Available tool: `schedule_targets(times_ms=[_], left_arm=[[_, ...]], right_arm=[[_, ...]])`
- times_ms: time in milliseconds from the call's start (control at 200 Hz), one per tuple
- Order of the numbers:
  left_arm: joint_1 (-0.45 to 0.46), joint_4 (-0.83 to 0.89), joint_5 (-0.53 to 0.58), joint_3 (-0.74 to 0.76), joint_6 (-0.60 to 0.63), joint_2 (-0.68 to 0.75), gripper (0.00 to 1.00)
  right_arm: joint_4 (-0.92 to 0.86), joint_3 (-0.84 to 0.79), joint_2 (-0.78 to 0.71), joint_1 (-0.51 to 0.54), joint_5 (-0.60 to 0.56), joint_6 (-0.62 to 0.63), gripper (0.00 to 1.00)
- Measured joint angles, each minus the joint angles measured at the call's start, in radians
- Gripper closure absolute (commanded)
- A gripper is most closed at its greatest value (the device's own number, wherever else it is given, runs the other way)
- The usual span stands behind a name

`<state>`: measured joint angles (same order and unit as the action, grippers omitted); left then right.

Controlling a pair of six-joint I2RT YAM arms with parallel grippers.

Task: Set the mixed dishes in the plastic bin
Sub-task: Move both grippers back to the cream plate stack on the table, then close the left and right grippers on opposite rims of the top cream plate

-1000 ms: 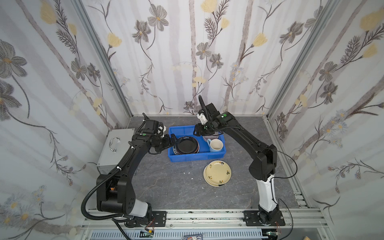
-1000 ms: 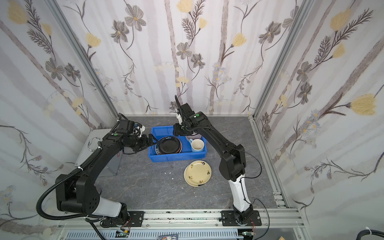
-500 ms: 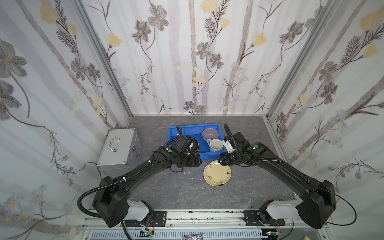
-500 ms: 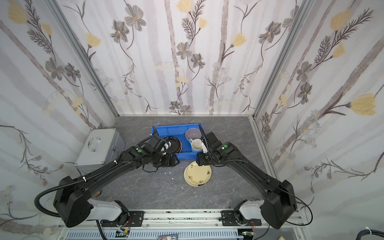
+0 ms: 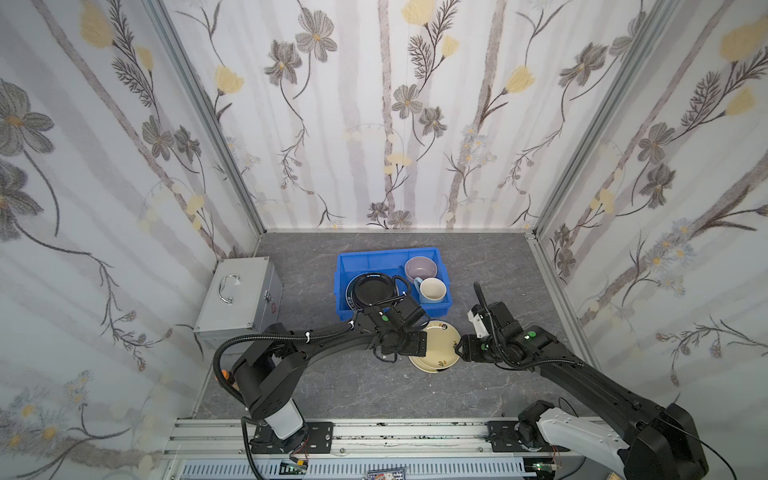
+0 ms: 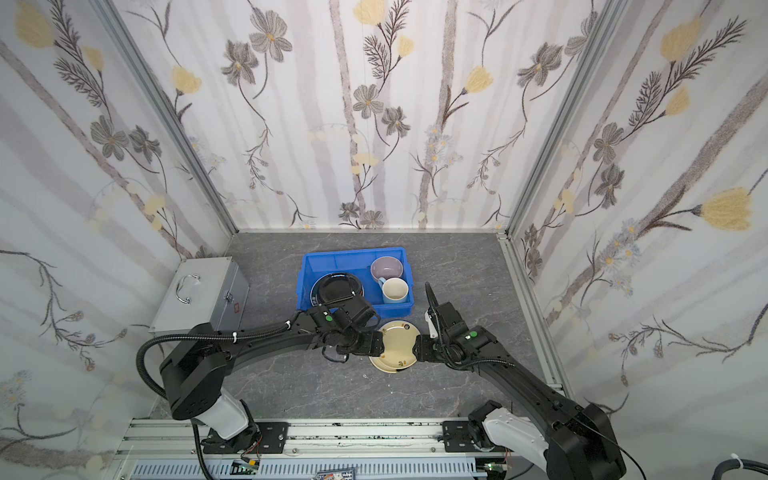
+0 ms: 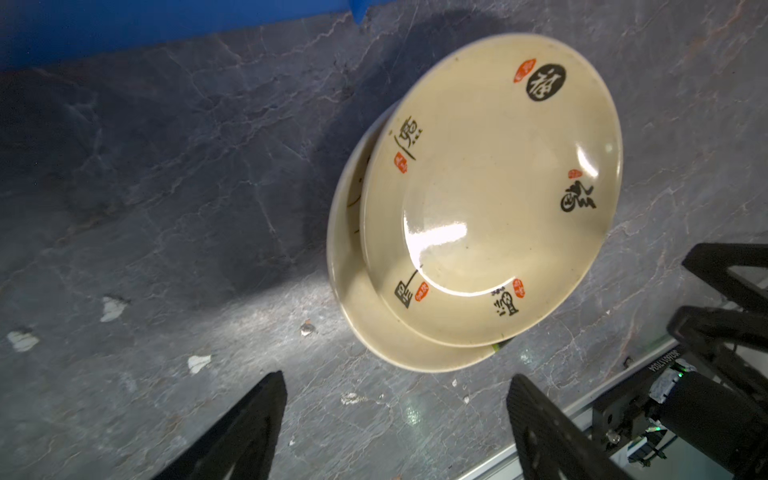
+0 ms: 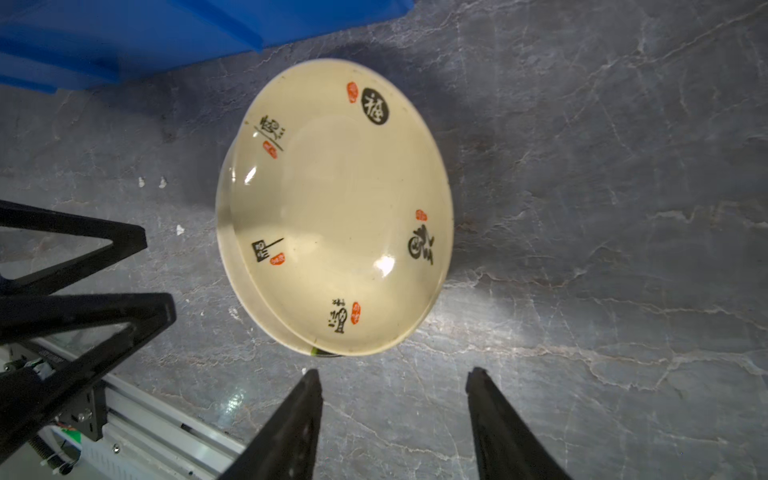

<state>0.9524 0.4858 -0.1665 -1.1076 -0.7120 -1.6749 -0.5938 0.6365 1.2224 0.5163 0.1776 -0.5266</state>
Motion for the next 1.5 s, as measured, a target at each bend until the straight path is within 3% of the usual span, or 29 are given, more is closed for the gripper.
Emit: schedule_targets(times_ms=[250,1184,1499], left_arm=[[0.000,-0.018,-0.029,-0.062,0.031,-0.117,0.21],[0.000,-0.034,-0.092,-0.119,0.032,-0.209,0.27],[0.000,-0.036,-0.118,-0.163,0.044,-0.253,0.29]], right_arm=[[0.043,-0.024,0.026,-0.062,0.011,0.016,0.45],[0.113,0.018,0.191,-0.110,0.060,0.075,0.48],[0.145,0.032,0.238,-0.115,0.074,0.084,0.59]])
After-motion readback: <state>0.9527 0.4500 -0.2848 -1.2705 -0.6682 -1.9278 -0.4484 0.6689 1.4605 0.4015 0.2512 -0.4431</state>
